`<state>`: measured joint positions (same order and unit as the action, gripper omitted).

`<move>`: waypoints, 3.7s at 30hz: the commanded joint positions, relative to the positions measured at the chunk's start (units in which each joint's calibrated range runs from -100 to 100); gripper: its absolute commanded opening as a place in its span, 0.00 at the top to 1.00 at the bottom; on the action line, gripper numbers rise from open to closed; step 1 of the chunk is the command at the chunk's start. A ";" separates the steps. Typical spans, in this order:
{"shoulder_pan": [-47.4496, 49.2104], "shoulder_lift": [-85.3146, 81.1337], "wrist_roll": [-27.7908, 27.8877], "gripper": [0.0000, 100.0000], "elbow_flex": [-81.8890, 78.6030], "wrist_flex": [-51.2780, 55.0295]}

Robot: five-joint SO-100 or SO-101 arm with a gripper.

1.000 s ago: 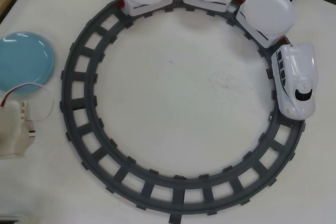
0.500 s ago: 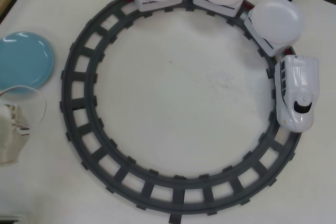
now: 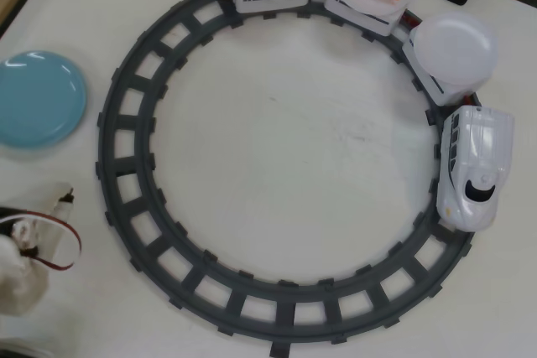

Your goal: Pick up the sushi from the Shinkansen and put it on the blue dish

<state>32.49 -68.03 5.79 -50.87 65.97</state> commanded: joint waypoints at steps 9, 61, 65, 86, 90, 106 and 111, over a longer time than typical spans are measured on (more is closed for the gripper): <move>-2.38 -1.77 -1.19 0.80 -0.17 -5.46; -6.61 16.72 -3.34 0.80 15.43 0.66; -6.70 16.81 -3.39 0.80 15.79 1.00; -11.01 16.81 -3.44 0.80 15.43 1.17; -13.39 16.89 -3.44 0.80 16.24 4.22; -18.84 16.89 -0.93 0.80 20.48 9.24; -22.63 16.89 1.95 0.80 20.03 9.07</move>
<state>12.14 -51.24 6.26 -33.76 75.04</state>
